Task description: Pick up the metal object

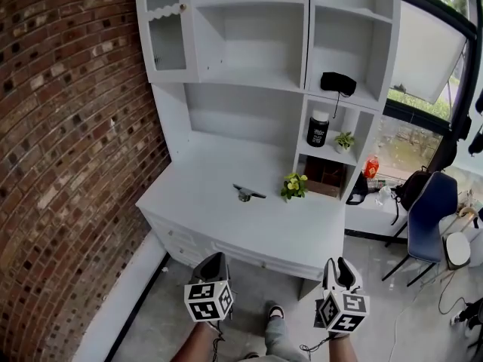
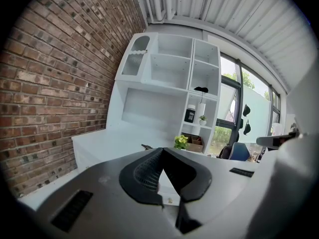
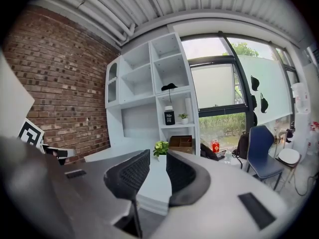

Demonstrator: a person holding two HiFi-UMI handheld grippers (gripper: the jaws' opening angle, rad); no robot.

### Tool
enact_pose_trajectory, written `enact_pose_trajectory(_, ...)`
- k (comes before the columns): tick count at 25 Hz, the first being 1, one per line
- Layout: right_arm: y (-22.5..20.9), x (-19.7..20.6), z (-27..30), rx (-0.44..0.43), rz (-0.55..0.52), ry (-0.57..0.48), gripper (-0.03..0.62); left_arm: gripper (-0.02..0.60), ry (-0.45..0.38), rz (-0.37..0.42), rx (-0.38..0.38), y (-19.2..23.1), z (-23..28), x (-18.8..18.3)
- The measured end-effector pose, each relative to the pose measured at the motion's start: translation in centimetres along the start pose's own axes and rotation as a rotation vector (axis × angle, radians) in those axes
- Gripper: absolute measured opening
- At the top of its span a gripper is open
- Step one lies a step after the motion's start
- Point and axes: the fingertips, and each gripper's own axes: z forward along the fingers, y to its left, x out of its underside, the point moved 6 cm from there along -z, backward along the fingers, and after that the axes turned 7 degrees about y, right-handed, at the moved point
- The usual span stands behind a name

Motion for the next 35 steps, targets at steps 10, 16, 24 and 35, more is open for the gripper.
enact_pose_trajectory(10,-1.9,-3.9,10.3,-0.063,-0.029,0.005,0.104,0.011,-0.007,-0.020,-0.045,0.0,8.5,-3.1)
enact_pose_trajectory(16,-3.7,-6.4,17.2,-0.108,-0.060,0.033,0.104,0.011,0.003,-0.044,-0.075,-0.4,15.0,-5.2)
enact_pose_trajectory(24,-5.6,-9.2,25.5,-0.170,-0.074,0.056,0.104,0.011,0.015,-0.048,-0.128,-0.6,21.7,-7.8)
enact_pose_trajectory(35,-5.6,-10.1,32.3,-0.244,-0.059,0.094,0.104,0.011,0.061,-0.050,-0.222,1.6,25.3,-9.4)
